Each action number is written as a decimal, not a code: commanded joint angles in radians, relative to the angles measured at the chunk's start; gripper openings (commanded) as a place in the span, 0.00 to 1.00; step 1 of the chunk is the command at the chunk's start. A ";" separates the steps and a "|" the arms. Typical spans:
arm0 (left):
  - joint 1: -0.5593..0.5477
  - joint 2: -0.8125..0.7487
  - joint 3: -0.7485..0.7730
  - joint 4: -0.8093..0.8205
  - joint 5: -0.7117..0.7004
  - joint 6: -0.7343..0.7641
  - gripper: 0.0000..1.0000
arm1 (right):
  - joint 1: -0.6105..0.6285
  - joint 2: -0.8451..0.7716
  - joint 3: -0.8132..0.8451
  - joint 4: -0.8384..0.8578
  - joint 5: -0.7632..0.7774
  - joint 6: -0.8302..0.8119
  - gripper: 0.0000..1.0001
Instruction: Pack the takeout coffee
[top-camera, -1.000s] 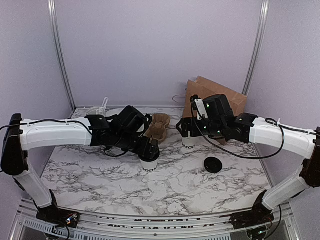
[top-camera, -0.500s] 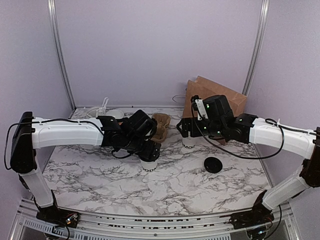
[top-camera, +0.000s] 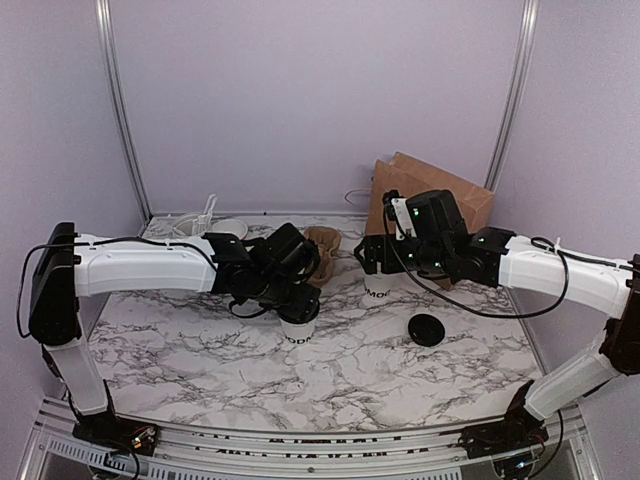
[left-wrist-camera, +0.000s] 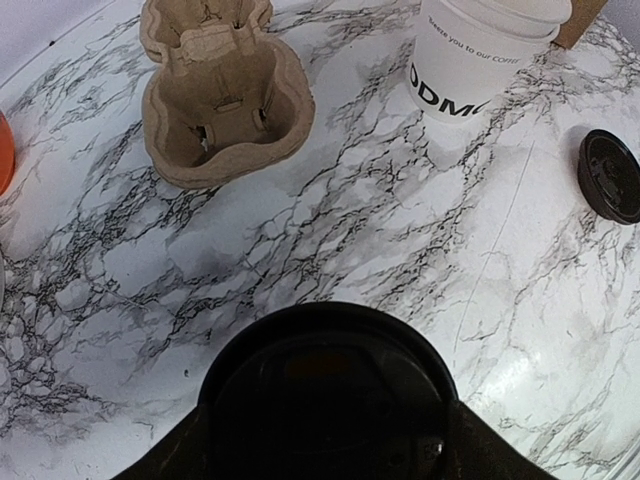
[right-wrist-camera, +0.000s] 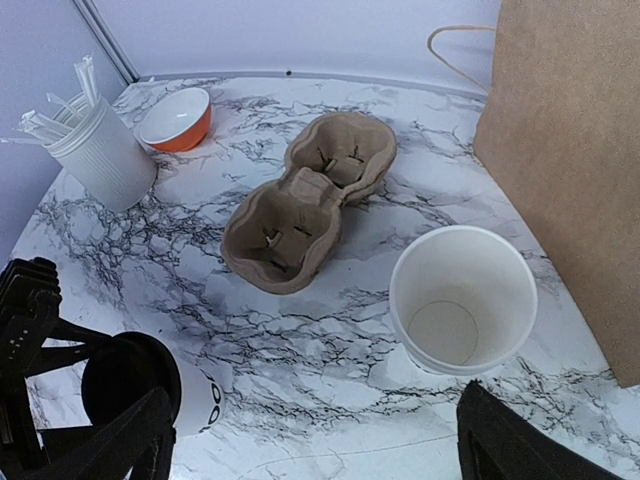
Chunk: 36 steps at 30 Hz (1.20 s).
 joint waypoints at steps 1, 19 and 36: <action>-0.007 0.014 0.022 -0.043 -0.032 0.007 0.72 | -0.007 -0.015 0.003 0.027 0.013 -0.003 0.95; 0.057 -0.202 -0.172 -0.042 -0.170 -0.101 0.71 | -0.015 -0.006 0.016 0.050 -0.004 -0.030 0.95; 0.388 -0.543 -0.522 -0.089 -0.225 -0.182 0.71 | -0.032 0.024 0.036 0.077 -0.043 -0.069 0.95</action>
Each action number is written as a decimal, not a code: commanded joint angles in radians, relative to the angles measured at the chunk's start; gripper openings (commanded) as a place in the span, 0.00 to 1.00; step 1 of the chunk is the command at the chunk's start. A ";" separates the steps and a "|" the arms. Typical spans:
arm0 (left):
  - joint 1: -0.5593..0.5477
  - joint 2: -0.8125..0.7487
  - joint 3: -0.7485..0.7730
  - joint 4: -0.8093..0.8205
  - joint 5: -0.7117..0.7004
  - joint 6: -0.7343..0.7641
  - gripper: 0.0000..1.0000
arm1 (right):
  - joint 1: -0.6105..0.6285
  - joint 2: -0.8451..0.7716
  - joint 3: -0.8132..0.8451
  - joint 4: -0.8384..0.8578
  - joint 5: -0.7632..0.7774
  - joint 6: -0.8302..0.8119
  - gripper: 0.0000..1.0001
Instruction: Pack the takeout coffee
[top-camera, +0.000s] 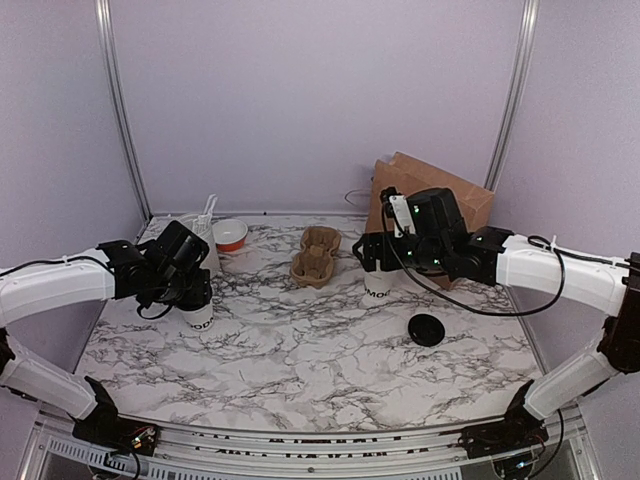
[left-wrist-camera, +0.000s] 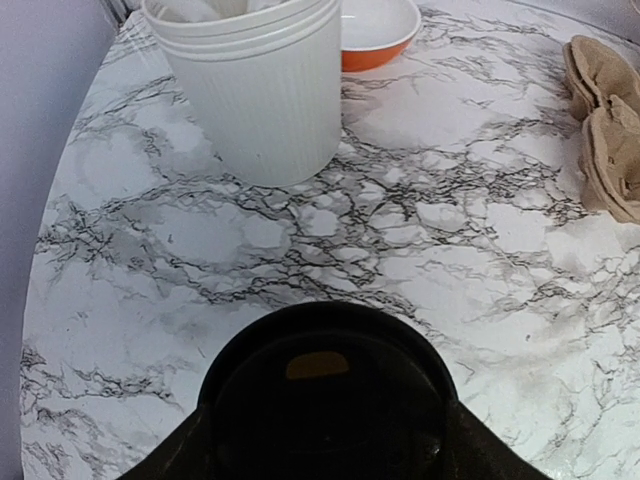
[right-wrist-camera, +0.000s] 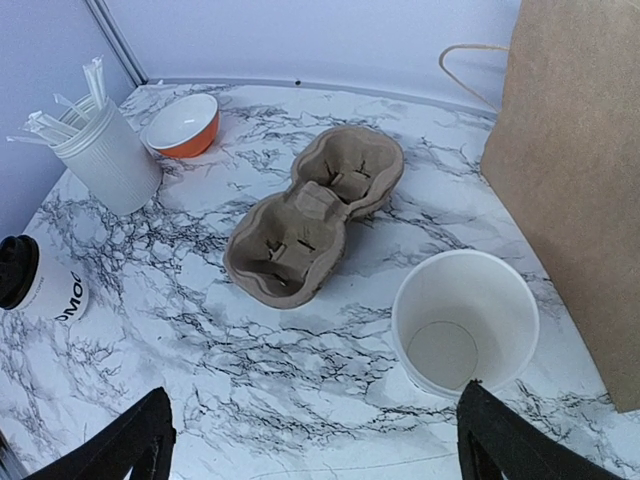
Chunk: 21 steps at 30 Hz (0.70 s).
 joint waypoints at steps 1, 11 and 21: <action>0.086 -0.046 -0.052 -0.037 -0.029 -0.011 0.71 | -0.012 0.008 0.034 0.031 -0.014 -0.017 0.95; 0.200 -0.069 -0.100 -0.027 -0.017 0.004 0.71 | -0.015 -0.001 0.025 0.020 -0.003 -0.012 0.95; 0.243 -0.086 -0.118 -0.009 0.022 0.004 0.81 | -0.016 -0.002 0.030 0.012 -0.006 -0.008 0.95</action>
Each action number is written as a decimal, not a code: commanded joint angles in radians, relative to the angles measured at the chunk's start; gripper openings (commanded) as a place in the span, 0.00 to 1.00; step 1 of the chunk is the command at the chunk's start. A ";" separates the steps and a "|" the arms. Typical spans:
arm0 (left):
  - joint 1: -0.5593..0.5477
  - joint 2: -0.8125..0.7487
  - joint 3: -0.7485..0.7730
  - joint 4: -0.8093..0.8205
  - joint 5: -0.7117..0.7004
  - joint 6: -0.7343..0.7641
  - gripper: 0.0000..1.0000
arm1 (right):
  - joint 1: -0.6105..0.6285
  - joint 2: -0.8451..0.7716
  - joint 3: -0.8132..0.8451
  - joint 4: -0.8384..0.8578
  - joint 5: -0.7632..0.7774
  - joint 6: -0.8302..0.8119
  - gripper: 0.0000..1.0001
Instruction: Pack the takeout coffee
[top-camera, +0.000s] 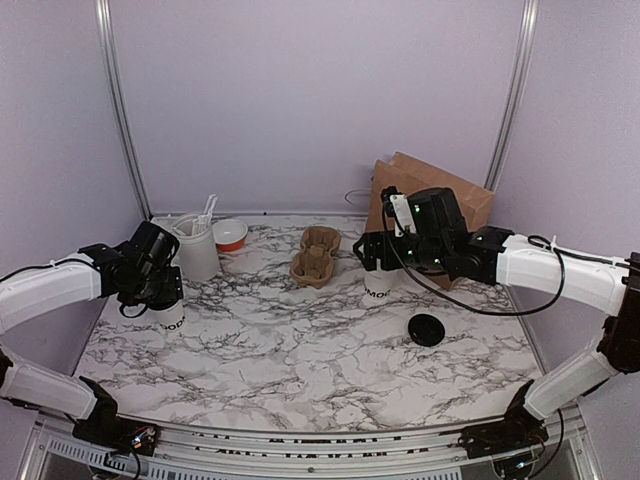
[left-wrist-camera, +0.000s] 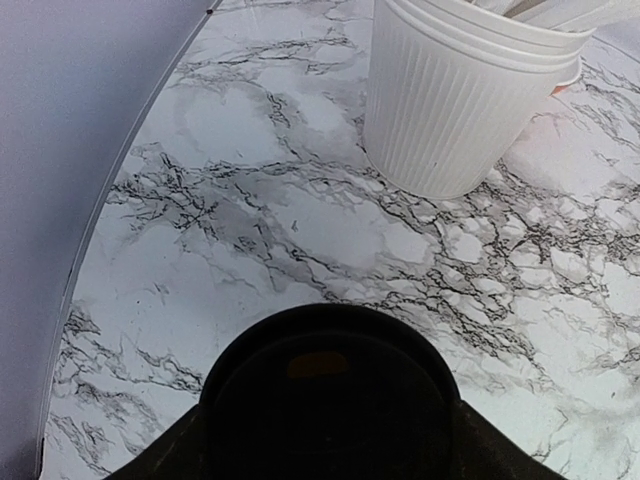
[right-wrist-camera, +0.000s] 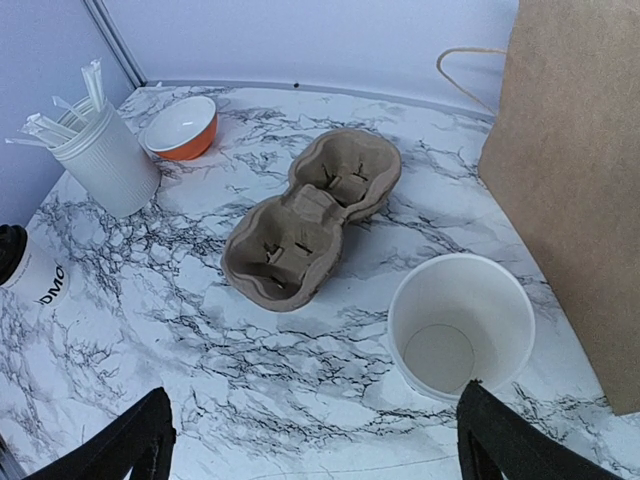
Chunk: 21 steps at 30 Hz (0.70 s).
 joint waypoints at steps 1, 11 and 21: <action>0.011 -0.015 -0.020 -0.012 0.024 0.007 0.83 | -0.009 -0.004 0.030 0.007 -0.003 0.000 0.95; 0.014 -0.028 -0.011 -0.013 0.028 0.010 0.99 | -0.009 -0.017 0.033 -0.001 -0.004 0.000 0.95; 0.013 -0.059 0.015 -0.034 0.026 0.019 0.99 | -0.009 -0.020 0.041 -0.012 -0.006 0.006 0.95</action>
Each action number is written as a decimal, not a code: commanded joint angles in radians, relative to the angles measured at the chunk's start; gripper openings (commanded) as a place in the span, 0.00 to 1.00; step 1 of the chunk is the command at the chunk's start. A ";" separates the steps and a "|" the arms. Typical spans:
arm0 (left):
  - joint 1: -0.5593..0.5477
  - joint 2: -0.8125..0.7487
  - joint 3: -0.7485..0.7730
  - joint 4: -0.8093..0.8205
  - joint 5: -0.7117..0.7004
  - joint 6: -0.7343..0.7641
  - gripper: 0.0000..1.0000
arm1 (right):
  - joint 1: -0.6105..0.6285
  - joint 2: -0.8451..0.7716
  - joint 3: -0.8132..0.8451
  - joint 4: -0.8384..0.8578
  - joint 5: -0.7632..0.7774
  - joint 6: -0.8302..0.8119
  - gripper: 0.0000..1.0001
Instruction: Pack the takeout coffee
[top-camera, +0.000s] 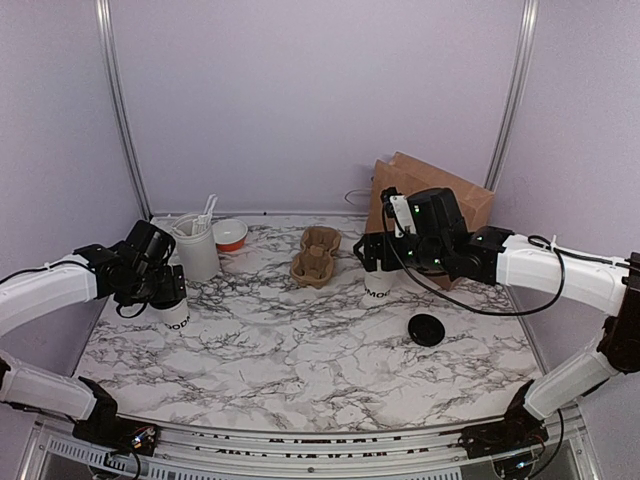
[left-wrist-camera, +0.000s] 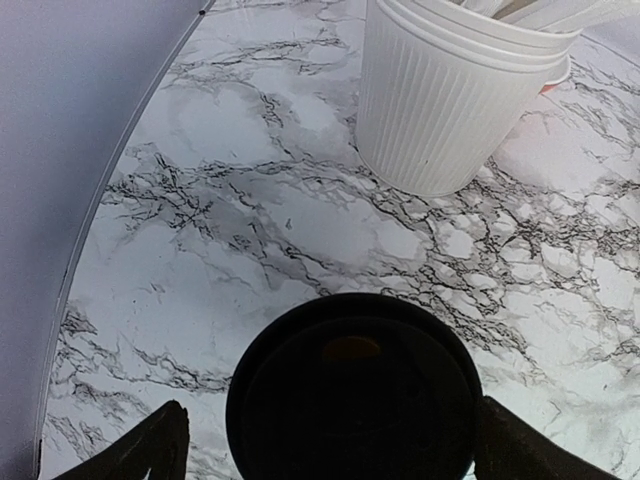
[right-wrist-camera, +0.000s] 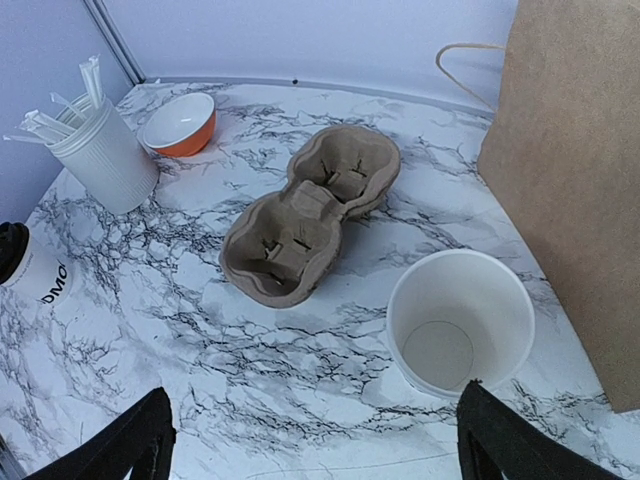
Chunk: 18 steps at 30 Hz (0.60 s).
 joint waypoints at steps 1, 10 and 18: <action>0.003 -0.037 0.022 -0.032 0.002 0.010 0.99 | -0.009 -0.019 0.041 -0.004 -0.007 0.005 0.95; 0.005 -0.069 0.038 -0.048 0.012 0.021 0.99 | -0.010 -0.009 0.068 -0.017 -0.010 0.006 0.95; 0.004 -0.088 0.095 -0.076 0.057 0.054 0.99 | -0.024 0.011 0.144 -0.087 0.033 -0.025 0.95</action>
